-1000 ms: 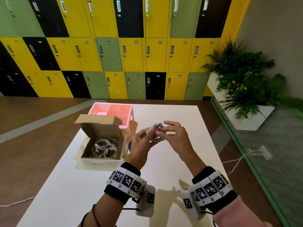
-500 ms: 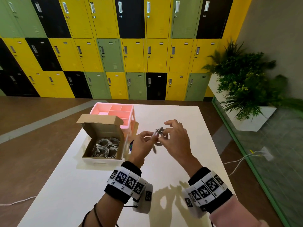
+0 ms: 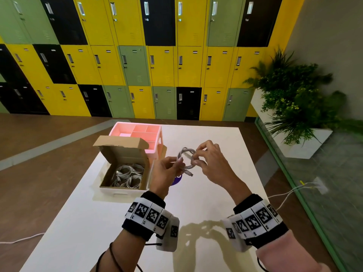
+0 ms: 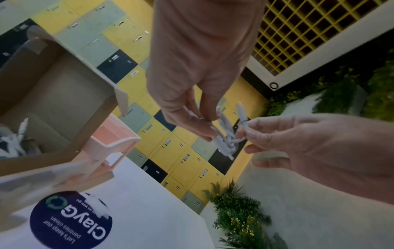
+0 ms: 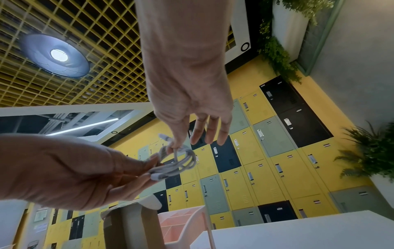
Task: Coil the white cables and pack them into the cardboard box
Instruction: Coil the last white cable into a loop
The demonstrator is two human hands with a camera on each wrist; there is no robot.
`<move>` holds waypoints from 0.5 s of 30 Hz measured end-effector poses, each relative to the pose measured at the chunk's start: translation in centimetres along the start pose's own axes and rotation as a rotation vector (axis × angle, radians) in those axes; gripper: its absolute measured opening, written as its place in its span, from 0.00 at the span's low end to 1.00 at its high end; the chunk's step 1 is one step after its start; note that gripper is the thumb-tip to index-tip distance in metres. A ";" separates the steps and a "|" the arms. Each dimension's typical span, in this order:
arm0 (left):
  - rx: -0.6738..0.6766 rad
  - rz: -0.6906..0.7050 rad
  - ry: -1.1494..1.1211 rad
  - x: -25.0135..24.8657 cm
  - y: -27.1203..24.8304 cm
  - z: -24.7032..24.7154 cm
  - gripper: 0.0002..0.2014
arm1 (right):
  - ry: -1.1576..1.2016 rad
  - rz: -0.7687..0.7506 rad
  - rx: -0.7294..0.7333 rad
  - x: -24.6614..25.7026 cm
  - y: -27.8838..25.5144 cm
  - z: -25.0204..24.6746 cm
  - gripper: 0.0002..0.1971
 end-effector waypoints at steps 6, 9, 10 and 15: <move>-0.027 -0.039 -0.079 -0.2 0.1 -0.3 0.08 | 0.129 -0.040 0.072 -0.1 -0.2 -0.2 0.06; -0.035 -0.037 -0.134 -0.5 0.1 -0.2 0.07 | 0.180 -0.020 0.048 -0.3 -0.3 -0.1 0.07; -0.036 -0.026 -0.142 -0.6 0.0 -0.1 0.08 | 0.204 -0.003 0.012 -0.4 -0.3 -0.1 0.07; -0.027 -0.009 -0.221 -1.2 -0.5 0.7 0.11 | 0.427 0.136 -0.123 -0.5 0.0 -0.2 0.07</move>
Point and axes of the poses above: each hand's wrist, its own y-axis towards the middle knuckle, its own z-axis out of the palm, x = y × z, the point moved 6 cm from there along y, towards the middle knuckle, and after that the axes turned 15 degrees about -x, right-handed, at the moved point
